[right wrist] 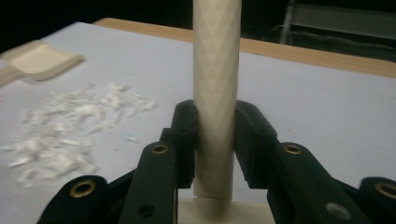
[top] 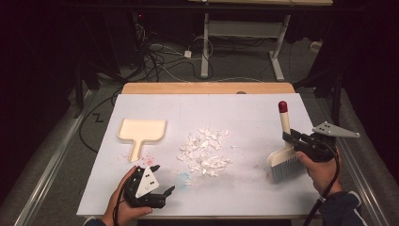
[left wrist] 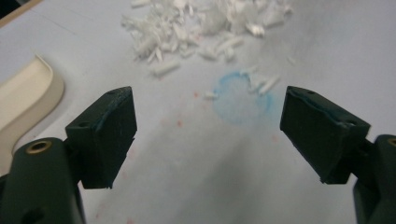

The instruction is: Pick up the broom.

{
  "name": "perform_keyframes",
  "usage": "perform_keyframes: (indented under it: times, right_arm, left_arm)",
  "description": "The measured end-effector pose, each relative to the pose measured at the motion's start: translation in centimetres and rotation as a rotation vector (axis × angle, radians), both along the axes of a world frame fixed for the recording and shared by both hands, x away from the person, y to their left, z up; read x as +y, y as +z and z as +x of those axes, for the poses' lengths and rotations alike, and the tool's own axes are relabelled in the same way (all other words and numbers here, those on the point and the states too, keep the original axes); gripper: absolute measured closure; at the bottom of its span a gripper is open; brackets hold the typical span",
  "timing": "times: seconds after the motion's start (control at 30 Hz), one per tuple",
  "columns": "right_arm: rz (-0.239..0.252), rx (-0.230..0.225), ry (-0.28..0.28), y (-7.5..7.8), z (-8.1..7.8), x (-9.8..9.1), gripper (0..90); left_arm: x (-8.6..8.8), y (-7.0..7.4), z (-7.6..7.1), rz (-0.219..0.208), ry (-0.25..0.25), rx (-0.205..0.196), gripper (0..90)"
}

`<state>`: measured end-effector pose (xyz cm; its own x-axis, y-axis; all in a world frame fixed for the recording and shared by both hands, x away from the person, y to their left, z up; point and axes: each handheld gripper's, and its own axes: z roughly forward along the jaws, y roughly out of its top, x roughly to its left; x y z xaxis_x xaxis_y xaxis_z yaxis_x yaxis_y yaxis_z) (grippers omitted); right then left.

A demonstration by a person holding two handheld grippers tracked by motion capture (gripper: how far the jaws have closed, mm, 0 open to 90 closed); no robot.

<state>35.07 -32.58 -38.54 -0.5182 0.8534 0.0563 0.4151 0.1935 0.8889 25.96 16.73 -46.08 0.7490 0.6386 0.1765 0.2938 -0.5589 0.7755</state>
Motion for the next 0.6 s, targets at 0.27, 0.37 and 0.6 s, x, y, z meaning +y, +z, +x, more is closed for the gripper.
perform_keyframes:
  times: [0.27,0.37,0.6]
  right_arm:
    - [0.005,-0.076,0.061,2.3,-2.4,3.5,71.7]
    - [-0.029,-0.139,0.086,2.8,-3.8,6.0,71.6]
    - [-0.083,-0.169,0.128,2.5,-5.5,8.8,71.6]
  left_arm:
    - [-6.1,3.1,0.1,-0.144,-0.124,0.019,21.2]
    - [-11.1,4.2,0.1,-0.180,-0.238,0.031,21.2]
    - [-16.8,4.3,1.1,-0.275,-0.317,0.063,26.3]
